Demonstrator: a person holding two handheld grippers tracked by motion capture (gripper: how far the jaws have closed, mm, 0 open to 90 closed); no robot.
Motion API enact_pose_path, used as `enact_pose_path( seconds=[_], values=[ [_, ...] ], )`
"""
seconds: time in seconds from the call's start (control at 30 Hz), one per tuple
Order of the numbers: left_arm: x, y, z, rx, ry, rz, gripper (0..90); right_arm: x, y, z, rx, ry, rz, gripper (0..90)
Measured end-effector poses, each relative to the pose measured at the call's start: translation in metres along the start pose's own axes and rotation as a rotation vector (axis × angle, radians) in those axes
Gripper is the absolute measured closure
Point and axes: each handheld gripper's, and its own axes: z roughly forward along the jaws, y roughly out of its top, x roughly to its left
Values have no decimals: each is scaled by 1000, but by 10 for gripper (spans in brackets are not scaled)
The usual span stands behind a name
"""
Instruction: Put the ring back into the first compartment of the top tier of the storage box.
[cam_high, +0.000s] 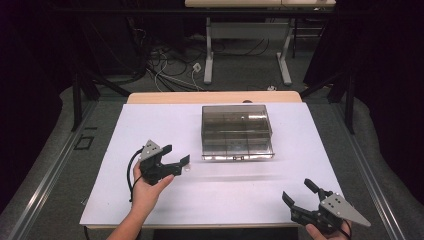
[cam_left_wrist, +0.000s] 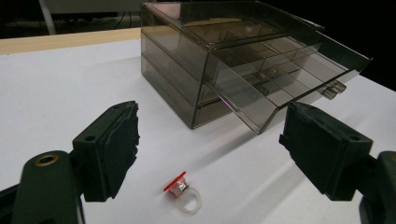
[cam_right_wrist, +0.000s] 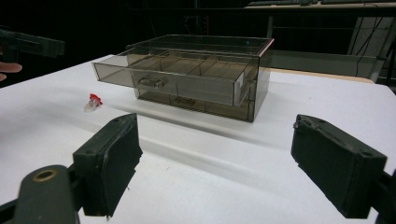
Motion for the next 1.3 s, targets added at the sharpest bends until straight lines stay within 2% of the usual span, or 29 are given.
enact_pose_path(
  seconds=[0.13, 0.3, 0.33, 0.37, 0.53, 0.6, 0.87, 0.93, 0.97, 1.07, 1.23, 1.3],
  values=[
    [1, 1, 7, 28, 17, -7, 215, -1, 0, 1, -6, 0, 7, 149],
    [6, 0, 13, 67, 43, -47, 224, -1, 0, 3, 1, 15, 10, 149],
    [7, 0, 14, 74, 47, -44, 223, -1, 0, 4, -1, 14, 10, 149],
    [7, -1, 15, 77, 44, -60, 223, -1, 0, 4, 0, 15, 7, 149],
    [11, -1, 18, 95, 57, -69, 226, -2, 0, 4, 1, 13, 11, 149],
    [12, -2, 20, 108, 45, -89, 261, -2, 0, 4, 1, 12, 11, 149],
    [13, -3, 28, 148, 49, -85, 271, -3, 0, 4, 8, 16, 9, 149],
    [13, -4, 31, 174, 41, -73, 295, -3, -1, 4, 10, 16, 16, 150],
    [13, -5, 33, 182, 35, -80, 301, -3, 0, 4, 15, 15, 17, 150],
    [13, -8, 36, 210, 38, -66, 309, -3, -1, 4, 15, 13, 15, 150],
    [15, -12, 41, 236, 45, -54, 342, -3, -1, 4, 15, 17, 23, 150],
    [15, -13, 42, 228, 50, -62, 350, -3, -1, 4, 15, 15, 21, 150]
  ],
)
